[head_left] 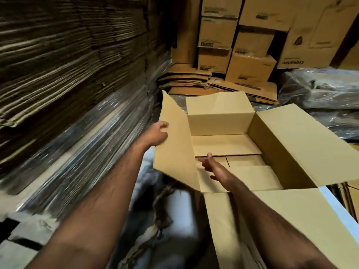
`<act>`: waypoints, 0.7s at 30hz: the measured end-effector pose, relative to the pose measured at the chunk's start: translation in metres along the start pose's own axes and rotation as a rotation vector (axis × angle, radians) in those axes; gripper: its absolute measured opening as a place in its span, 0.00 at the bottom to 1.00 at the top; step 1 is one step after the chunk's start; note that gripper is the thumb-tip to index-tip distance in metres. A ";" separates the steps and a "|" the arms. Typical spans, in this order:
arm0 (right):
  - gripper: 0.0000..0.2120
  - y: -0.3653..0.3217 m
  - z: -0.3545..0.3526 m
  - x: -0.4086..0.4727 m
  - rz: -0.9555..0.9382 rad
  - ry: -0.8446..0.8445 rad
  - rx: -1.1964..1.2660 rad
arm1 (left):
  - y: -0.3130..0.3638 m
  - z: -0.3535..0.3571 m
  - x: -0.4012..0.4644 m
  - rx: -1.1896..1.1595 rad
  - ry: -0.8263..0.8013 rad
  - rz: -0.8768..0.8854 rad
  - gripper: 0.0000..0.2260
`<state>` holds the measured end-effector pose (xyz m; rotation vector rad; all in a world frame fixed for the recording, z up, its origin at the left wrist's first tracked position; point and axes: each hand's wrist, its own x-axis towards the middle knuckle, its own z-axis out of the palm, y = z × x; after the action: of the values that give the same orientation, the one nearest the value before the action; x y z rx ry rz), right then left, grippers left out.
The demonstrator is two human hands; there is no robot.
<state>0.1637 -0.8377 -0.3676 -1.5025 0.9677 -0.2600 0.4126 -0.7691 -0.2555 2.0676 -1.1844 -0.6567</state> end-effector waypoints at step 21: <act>0.19 0.047 -0.058 -0.040 -0.026 0.275 -0.896 | 0.002 0.178 0.008 -0.052 -0.262 -0.603 0.54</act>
<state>0.0810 -0.8454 -0.3832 -2.3333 1.3824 -0.0380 0.2915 -0.8289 -0.3725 2.3520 -0.6443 -1.2531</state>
